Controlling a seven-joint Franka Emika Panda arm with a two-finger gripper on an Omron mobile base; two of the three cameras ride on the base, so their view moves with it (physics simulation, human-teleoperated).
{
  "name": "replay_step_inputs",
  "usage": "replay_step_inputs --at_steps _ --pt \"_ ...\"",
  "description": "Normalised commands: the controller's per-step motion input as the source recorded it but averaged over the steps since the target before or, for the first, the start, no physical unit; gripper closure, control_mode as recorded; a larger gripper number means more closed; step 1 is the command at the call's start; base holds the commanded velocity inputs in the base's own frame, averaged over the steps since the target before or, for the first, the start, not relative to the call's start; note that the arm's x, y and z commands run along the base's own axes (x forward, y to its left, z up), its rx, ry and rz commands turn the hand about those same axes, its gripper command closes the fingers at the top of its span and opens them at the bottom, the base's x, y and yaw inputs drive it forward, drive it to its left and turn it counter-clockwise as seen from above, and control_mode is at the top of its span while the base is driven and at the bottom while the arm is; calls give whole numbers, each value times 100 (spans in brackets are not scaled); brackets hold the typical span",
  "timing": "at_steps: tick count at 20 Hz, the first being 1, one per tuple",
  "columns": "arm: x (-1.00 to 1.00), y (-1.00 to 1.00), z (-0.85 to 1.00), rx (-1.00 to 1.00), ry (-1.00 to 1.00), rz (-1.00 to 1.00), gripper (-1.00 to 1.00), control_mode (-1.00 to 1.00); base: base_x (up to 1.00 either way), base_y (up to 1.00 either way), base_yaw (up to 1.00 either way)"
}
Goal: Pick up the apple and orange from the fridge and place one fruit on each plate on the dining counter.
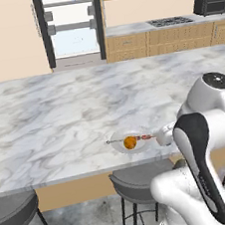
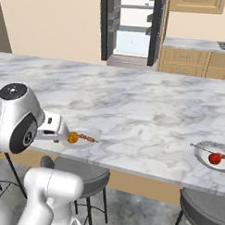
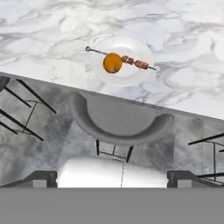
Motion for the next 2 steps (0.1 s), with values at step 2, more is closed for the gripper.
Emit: replay_step_inputs --at_steps 2 --pt "-84 -12 85 -11 -10 0 -100 -100 0 0 0"
